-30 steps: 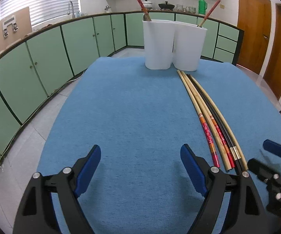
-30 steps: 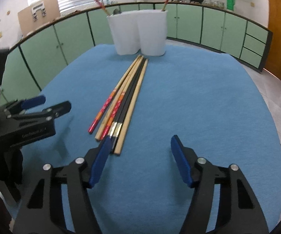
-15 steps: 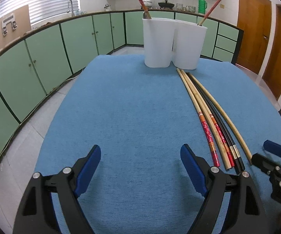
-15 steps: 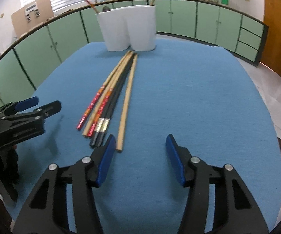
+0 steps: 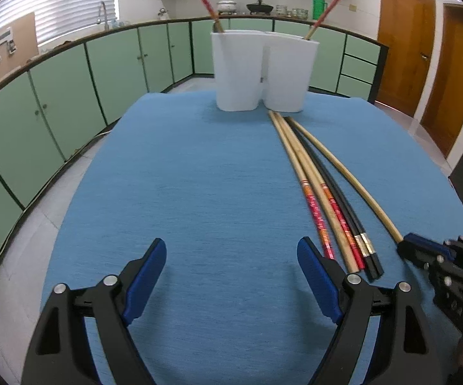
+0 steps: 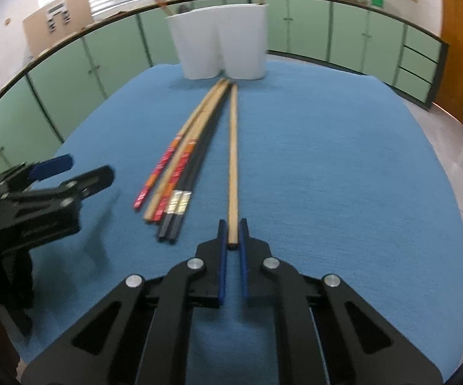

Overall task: Organize utensils
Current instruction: 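Grasp a plain wooden chopstick with the right tool, then grasp a red-patterned chopstick with the left tool while the right tool carries its chopstick to the holder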

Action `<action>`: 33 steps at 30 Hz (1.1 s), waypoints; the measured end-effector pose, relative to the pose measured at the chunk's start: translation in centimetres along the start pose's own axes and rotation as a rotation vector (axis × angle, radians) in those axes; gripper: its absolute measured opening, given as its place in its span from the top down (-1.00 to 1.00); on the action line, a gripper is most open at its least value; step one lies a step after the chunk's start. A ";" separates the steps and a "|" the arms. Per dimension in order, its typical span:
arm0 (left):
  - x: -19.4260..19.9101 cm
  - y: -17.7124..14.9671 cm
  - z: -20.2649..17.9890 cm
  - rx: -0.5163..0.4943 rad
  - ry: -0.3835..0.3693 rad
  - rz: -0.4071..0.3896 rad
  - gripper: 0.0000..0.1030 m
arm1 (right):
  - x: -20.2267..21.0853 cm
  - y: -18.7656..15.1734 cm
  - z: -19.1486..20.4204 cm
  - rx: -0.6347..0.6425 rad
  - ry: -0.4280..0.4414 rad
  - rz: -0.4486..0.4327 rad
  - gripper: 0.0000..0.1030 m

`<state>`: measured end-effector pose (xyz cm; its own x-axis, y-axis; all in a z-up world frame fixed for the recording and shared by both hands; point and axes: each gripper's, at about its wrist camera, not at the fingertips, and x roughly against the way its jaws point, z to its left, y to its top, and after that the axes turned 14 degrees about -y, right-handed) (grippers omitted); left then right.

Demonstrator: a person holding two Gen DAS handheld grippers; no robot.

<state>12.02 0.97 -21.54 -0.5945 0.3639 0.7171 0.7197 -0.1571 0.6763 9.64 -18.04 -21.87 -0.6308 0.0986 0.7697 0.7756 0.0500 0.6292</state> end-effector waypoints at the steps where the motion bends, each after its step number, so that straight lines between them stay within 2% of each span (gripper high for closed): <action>1: 0.0 0.0 -0.3 -0.002 -0.012 -0.001 -0.59 | 0.0 0.0 -0.4 -0.012 -0.018 -0.001 0.89; 7: -0.7 -0.3 -2.0 -0.004 -0.077 0.025 -0.59 | -0.4 -0.1 -2.8 -0.087 -0.073 0.012 0.89; 16: -2.3 -0.6 -3.1 -0.023 -0.048 0.087 -0.50 | -0.7 -0.2 -3.3 -0.100 -0.057 0.016 0.88; 18: -2.3 -0.7 -3.3 -0.032 -0.046 0.087 -0.41 | -0.7 -0.3 -3.4 -0.102 -0.052 0.017 0.88; 21: -2.1 -0.7 -3.5 -0.048 -0.049 0.083 -0.14 | -0.7 -0.3 -3.5 -0.103 -0.046 0.019 0.85; 29: -1.8 -0.9 -4.4 -0.094 -0.059 0.079 0.77 | -0.5 -0.4 -3.6 -0.105 -0.027 0.016 0.74; 31: -1.8 -0.9 -4.5 -0.098 -0.058 0.079 0.87 | -0.5 -0.4 -3.3 -0.093 -0.030 0.014 0.67; 33: -1.8 -0.9 -4.6 -0.100 -0.056 0.078 0.87 | -0.4 -0.4 -2.9 -0.074 -0.048 0.011 0.67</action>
<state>10.75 -3.72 -22.67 -0.5155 0.3973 0.7592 0.7217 -0.2762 0.6346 9.50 -20.94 -22.17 -0.6189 0.1459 0.7718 0.7775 -0.0252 0.6283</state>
